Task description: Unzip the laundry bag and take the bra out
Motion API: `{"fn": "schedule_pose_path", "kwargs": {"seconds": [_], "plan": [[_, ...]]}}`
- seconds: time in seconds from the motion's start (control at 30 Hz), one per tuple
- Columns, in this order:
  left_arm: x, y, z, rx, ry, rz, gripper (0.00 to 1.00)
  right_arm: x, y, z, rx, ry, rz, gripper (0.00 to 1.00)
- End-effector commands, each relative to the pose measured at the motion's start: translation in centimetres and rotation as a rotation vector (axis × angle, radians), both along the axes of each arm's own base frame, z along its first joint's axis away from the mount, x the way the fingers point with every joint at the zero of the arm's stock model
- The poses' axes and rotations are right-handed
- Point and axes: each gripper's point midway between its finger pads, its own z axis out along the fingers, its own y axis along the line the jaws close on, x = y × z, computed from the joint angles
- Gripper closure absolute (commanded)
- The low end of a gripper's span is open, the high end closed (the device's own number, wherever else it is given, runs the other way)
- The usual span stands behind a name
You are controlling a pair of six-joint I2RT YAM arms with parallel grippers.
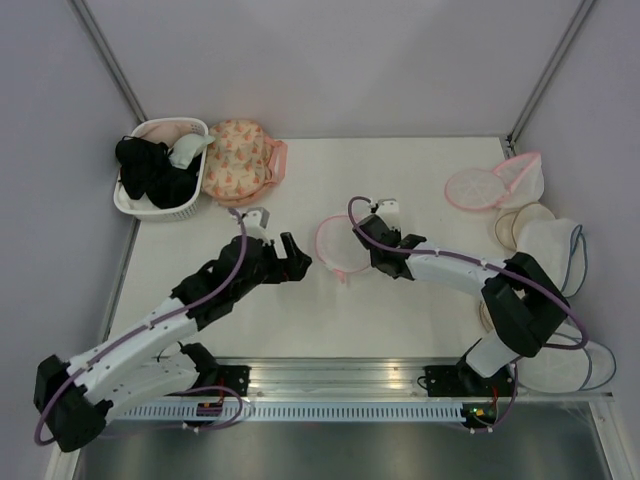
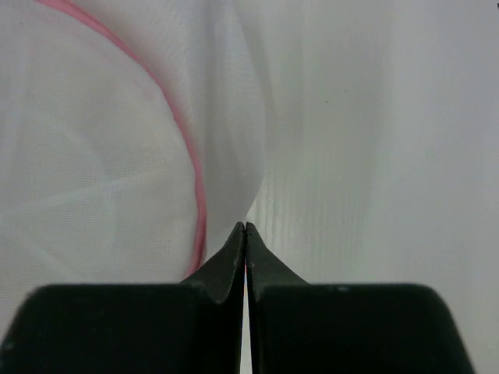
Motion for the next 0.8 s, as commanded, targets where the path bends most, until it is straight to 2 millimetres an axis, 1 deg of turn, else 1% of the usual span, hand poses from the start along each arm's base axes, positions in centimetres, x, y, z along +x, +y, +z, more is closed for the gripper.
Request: {"fn": "schedule_pose_path", "kwargs": {"seconds": [0.0,0.03,0.07,0.1,0.13,0.17,0.2,0.27,0.3,0.33,0.37,0.4,0.43,0.47,0.5,0.53,0.57,0.67,0.7,0.77], "plan": [[2.5,-3.5,-0.8,0.011,-0.014,-0.083,0.00,0.9,0.4,3.4,0.056,-0.066,0.022,0.99],[2.9,-4.3,-1.3,0.000,0.001,-0.106,0.00,0.5,0.2,3.8,0.067,-0.066,0.027,0.91],[3.3,-4.7,-1.6,-0.007,0.016,-0.108,0.00,-0.1,-0.2,4.0,0.066,-0.053,0.024,0.76],[3.9,-4.7,-2.1,-0.023,0.040,-0.093,0.00,-0.7,-0.3,5.0,0.098,-0.067,0.029,0.54],[4.0,-5.2,-3.1,-0.027,0.072,-0.110,0.00,-1.2,-0.5,5.3,0.112,-0.065,0.037,0.48],[4.4,-5.3,-3.3,-0.047,0.067,-0.108,0.00,-2.3,-1.1,5.0,0.110,-0.041,0.043,0.43],[5.3,-5.2,-3.1,-0.083,0.057,-0.088,0.00,-2.9,-1.1,6.2,0.156,-0.059,0.054,0.29],[5.8,-5.6,-3.5,-0.119,0.065,-0.096,0.00,-4.4,-1.4,6.6,0.182,-0.051,0.075,0.25],[6.2,-5.5,-3.5,-0.131,0.067,-0.082,0.00,-5.2,-1.7,7.2,0.209,-0.063,0.086,0.24],[6.5,-5.5,-4.1,-0.125,0.077,-0.074,0.00,-6.1,-1.3,7.3,0.237,-0.048,0.112,0.24],[6.7,-5.6,-4.3,-0.129,0.080,-0.072,0.00,-6.9,-1.4,6.9,0.247,-0.030,0.127,0.24],[7.1,-5.9,-3.9,-0.157,0.068,-0.068,0.00,-7.6,-1.3,7.6,0.279,-0.041,0.144,0.25],[7.1,-6.4,-4.1,-0.170,0.071,-0.081,0.00,-8.3,-0.7,7.7,0.307,-0.029,0.170,0.26],[7.3,-6.7,-5.0,-0.174,0.088,-0.086,0.00,-9.1,-0.7,7.3,0.310,-0.014,0.181,0.26],[7.6,-7.1,-5.2,-0.200,0.094,-0.085,0.00,-9.5,-0.5,7.6,0.329,-0.020,0.196,0.27],[7.6,-7.7,-5.2,-0.217,0.108,-0.106,0.00,-10.2,0.0,7.5,0.343,-0.010,0.212,0.27],[7.6,-8.0,-6.6,-0.211,0.144,-0.111,0.00,-10.7,0.0,7.5,0.350,-0.008,0.218,0.28],[7.7,-8.9,-7.2,-0.233,0.181,-0.129,0.00,-11.7,0.5,7.3,0.371,0.004,0.231,0.30],[7.7,-9.0,-8.0,-0.222,0.203,-0.125,0.00,-11.9,0.7,7.2,0.373,0.007,0.235,0.31],[7.8,-8.9,-8.6,-0.200,0.229,-0.114,0.00,-12.4,1.3,7.5,0.388,0.007,0.253,0.32]]}}
